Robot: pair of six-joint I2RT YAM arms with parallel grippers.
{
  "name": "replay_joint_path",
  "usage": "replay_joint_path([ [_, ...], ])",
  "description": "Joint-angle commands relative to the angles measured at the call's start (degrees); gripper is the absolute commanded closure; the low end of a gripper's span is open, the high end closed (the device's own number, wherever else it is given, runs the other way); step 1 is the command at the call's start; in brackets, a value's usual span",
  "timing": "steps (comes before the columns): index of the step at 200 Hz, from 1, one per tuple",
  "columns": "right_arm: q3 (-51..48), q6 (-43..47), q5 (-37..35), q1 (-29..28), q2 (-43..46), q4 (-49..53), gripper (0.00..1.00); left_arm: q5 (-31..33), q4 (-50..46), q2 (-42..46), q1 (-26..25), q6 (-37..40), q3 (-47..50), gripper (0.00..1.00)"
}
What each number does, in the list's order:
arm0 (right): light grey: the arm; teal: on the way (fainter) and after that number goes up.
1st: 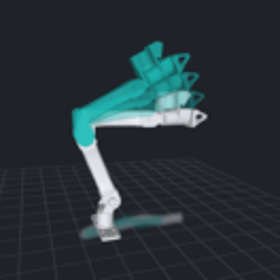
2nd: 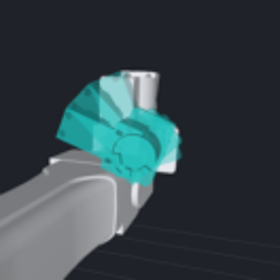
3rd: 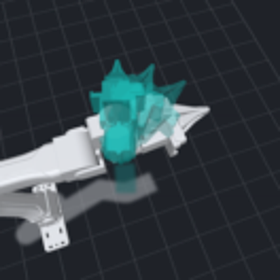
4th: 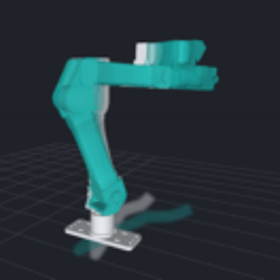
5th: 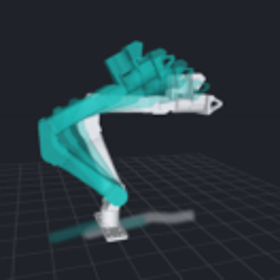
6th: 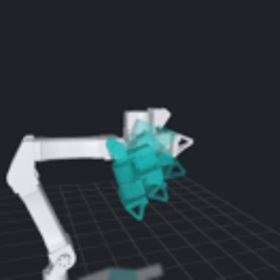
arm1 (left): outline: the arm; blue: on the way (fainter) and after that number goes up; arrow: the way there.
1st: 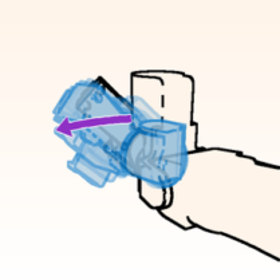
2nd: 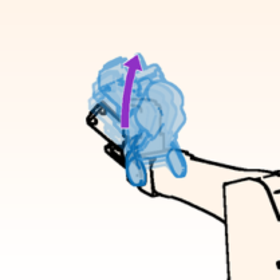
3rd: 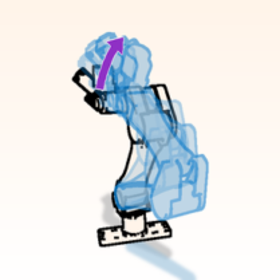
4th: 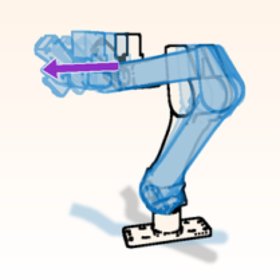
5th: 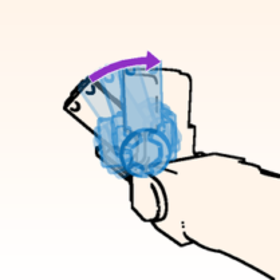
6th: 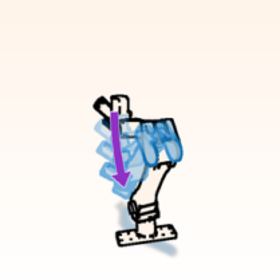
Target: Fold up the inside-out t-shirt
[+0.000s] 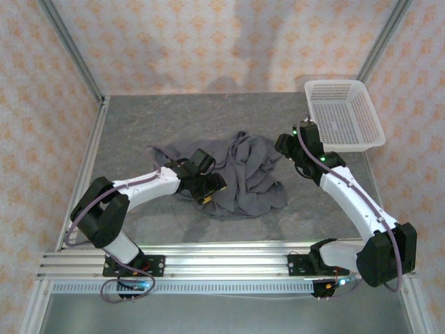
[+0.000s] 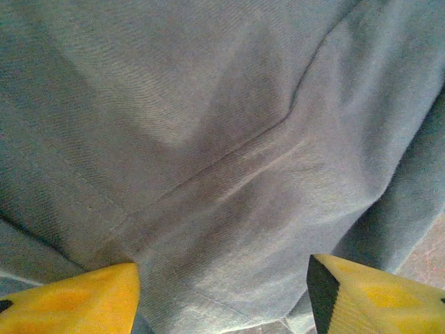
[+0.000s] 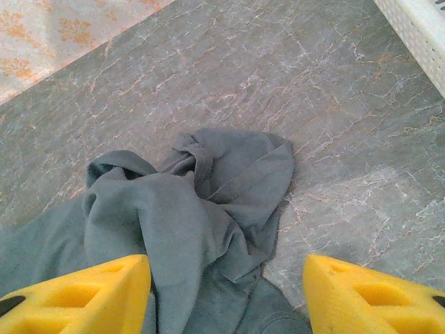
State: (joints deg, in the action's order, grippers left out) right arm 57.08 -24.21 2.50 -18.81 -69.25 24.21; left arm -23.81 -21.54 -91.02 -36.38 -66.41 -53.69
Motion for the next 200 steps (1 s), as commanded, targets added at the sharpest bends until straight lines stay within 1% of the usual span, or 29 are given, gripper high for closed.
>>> replay_joint_path([
  [1,1.5,0.5,-1.0,-0.2,0.2,0.3,0.4,0.3,-1.6,2.4,-0.3,-1.5,1.5,0.34],
  [26,1.6,0.2,-0.8,-0.2,0.0,0.1,0.4,0.7,-2.6,4.1,-0.2,-1.8,2.4,0.34],
  [43,1.6,0.0,-0.6,-0.1,0.0,-0.1,0.4,0.9,-0.8,4.3,-0.2,-1.6,3.1,0.35],
  [68,1.7,0.0,-0.6,-0.1,-0.1,0.0,0.4,-1.2,3.2,1.0,-0.3,-1.8,2.7,0.36],
  [97,2.7,0.6,-0.8,-0.2,0.0,0.9,0.4,-0.8,5.2,-1.0,-0.3,-2.5,2.3,0.37],
  [150,1.8,0.3,-0.7,-0.2,0.2,0.5,0.4,0.2,3.0,1.9,-0.3,-1.5,1.3,0.38],
  [159,1.9,0.3,-0.7,-0.1,0.2,0.5,0.4,1.2,2.7,2.4,-0.3,-1.5,1.6,0.41],
  [165,1.9,0.2,-0.7,-0.1,0.2,0.5,0.4,1.8,2.9,2.5,-0.3,-1.5,1.8,0.46],
  [177,1.9,0.3,-0.6,-0.1,0.2,0.4,0.4,1.6,4.3,2.1,-0.2,-1.7,2.0,0.6],
  [187,2.0,0.3,-0.6,-0.2,0.2,0.6,0.4,0.9,5.3,1.2,-0.3,-1.6,1.8,0.74],
  [200,2.3,0.6,-0.5,-0.2,0.2,1.0,0.4,0.4,5.0,0.2,-0.3,-1.2,1.0,0.88],
])
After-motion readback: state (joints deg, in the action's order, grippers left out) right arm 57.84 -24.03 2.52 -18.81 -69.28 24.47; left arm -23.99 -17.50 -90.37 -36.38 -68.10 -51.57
